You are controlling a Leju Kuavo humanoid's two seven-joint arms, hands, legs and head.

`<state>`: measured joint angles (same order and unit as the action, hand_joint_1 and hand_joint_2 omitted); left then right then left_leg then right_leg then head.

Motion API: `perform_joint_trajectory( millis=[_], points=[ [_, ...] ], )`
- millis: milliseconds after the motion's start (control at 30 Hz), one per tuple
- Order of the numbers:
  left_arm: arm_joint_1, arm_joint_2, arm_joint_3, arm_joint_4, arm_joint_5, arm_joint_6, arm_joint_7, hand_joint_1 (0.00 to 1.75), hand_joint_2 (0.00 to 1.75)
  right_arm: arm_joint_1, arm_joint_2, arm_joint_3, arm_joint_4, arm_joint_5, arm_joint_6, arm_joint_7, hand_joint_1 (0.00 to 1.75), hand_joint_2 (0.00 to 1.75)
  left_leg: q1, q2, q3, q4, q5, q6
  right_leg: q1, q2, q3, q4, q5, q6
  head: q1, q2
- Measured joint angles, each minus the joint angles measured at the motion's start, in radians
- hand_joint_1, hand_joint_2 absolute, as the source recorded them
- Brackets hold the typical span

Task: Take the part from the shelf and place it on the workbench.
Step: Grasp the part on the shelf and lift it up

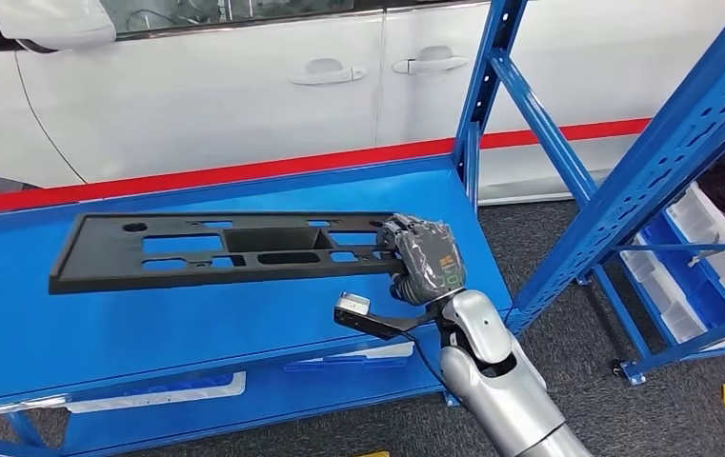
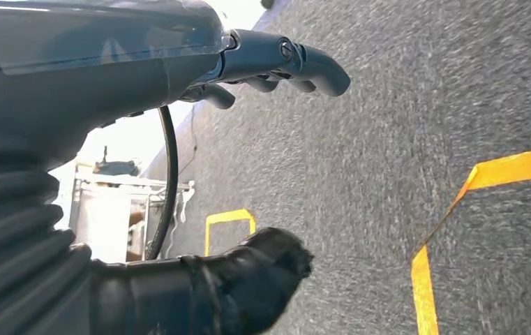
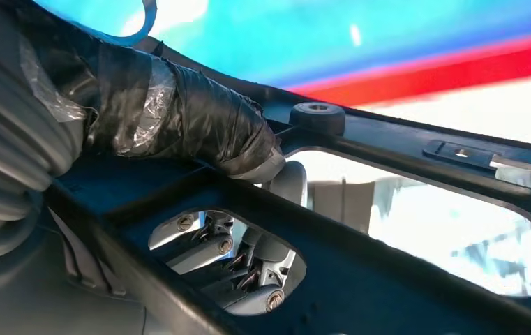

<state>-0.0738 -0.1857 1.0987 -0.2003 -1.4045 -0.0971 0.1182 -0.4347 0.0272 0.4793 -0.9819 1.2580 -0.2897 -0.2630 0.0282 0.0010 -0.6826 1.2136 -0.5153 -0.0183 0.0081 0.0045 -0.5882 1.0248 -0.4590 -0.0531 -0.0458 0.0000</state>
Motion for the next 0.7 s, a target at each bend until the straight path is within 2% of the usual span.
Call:
perform_joint_trajectory(
  millis=[67,100,200,233,267,300,367,400,433,467,500,567,600,633,700],
  points=[
    [-0.001,0.000,0.003,0.000,0.002,0.002,0.004,0.00,1.75,0.012,-0.004,0.009,-0.074,0.005,0.008,0.014,1.75,1.75,-0.002,-0.001,0.055,-0.118,0.048,0.004,0.002,0.003,-0.005,0.018,-0.011,0.008,0.000,0.000],
    [-0.002,0.000,0.004,0.000,0.003,0.003,0.006,0.00,1.75,0.018,-0.006,0.013,-0.104,0.005,0.009,0.018,1.75,1.75,-0.003,-0.002,0.068,-0.149,0.055,0.006,0.004,0.003,-0.009,0.025,-0.014,0.012,0.001,0.000],
    [-0.002,-0.002,0.008,0.000,0.004,0.004,0.009,0.00,1.75,0.034,-0.012,0.023,-0.189,0.004,0.014,0.026,1.75,1.75,-0.005,-0.003,0.070,-0.163,0.057,0.016,0.004,0.004,-0.018,0.034,-0.014,0.024,0.002,0.000],
    [-0.002,-0.003,0.009,0.000,0.004,0.005,0.010,0.00,1.75,0.038,-0.016,0.027,-0.217,0.004,0.019,0.029,1.75,1.75,-0.004,-0.002,0.070,-0.167,0.061,0.022,0.003,0.004,-0.020,0.041,-0.023,0.030,0.003,0.000],
    [-0.002,-0.005,0.010,0.000,0.003,0.005,0.011,0.00,1.75,0.043,-0.020,0.030,-0.242,0.004,0.024,0.031,1.75,1.75,-0.002,-0.001,0.070,-0.170,0.065,0.028,0.001,0.003,-0.026,0.061,-0.043,0.036,0.003,0.000],
    [-0.003,-0.006,0.012,0.000,0.002,0.006,0.012,0.00,1.75,0.046,-0.025,0.035,-0.269,0.005,0.029,0.032,1.75,1.75,0.000,0.001,0.068,-0.173,0.069,0.034,-0.003,0.003,-0.040,0.101,-0.075,0.043,0.003,0.000],
    [-0.004,-0.006,0.017,0.000,0.001,0.008,0.012,0.00,1.75,0.054,-0.034,0.047,-0.312,0.005,0.037,0.033,1.75,1.75,-0.001,0.003,0.063,-0.174,0.073,0.039,-0.012,0.001,-0.080,0.213,-0.147,0.054,0.003,0.000],
    [-0.004,-0.006,0.020,0.000,0.001,0.008,0.013,0.00,1.75,0.059,-0.038,0.054,-0.328,0.005,0.039,0.033,1.75,1.75,-0.001,0.004,0.059,-0.174,0.076,0.040,-0.017,0.001,-0.095,0.262,-0.169,0.058,0.003,0.000],
    [-0.004,-0.006,0.023,0.000,0.001,0.009,0.013,0.00,1.75,0.064,-0.041,0.059,-0.340,0.005,0.040,0.033,1.75,1.75,-0.001,0.005,0.056,-0.173,0.078,0.041,-0.020,0.001,-0.098,0.283,-0.172,0.061,0.003,0.000],
    [-0.004,-0.006,0.024,0.000,0.001,0.009,0.014,0.00,1.75,0.068,-0.044,0.064,-0.350,0.005,0.041,0.033,1.75,1.75,-0.001,0.006,0.053,-0.173,0.081,0.039,-0.024,0.000,-0.083,0.271,-0.158,0.063,0.003,0.000],
    [-0.004,-0.007,0.025,0.000,0.001,0.009,0.015,0.00,1.75,0.071,-0.047,0.067,-0.357,0.005,0.041,0.033,1.75,1.75,0.000,0.006,0.050,-0.172,0.085,0.037,-0.026,0.000,-0.050,0.222,-0.131,0.063,0.003,0.000],
    [-0.005,-0.008,0.025,0.000,0.001,0.009,0.015,0.00,1.75,0.072,-0.050,0.071,-0.373,0.005,0.041,0.032,1.75,1.75,0.002,0.005,0.045,-0.173,0.094,0.029,-0.026,0.000,0.035,0.085,-0.087,0.059,0.003,0.000],
    [-0.006,-0.009,0.025,0.000,0.001,0.009,0.016,0.00,1.75,0.072,-0.052,0.072,-0.382,0.005,0.041,0.033,1.75,1.75,0.002,0.004,0.045,-0.175,0.099,0.022,-0.022,0.001,0.061,0.038,-0.074,0.054,0.003,0.000],
    [-0.006,-0.010,0.025,0.000,0.000,0.009,0.016,0.00,1.75,0.071,-0.053,0.074,-0.389,0.005,0.041,0.033,1.75,1.75,0.003,0.004,0.045,-0.178,0.106,0.015,-0.018,0.002,0.071,0.014,-0.069,0.050,0.003,0.000],
    [-0.005,-0.011,0.026,0.000,-0.001,0.008,0.017,0.00,1.75,0.071,-0.055,0.078,-0.397,0.005,0.041,0.035,1.75,1.75,0.006,0.004,0.045,-0.188,0.119,-0.002,-0.011,0.002,0.064,0.003,-0.052,0.037,0.003,0.000]
  ],
)
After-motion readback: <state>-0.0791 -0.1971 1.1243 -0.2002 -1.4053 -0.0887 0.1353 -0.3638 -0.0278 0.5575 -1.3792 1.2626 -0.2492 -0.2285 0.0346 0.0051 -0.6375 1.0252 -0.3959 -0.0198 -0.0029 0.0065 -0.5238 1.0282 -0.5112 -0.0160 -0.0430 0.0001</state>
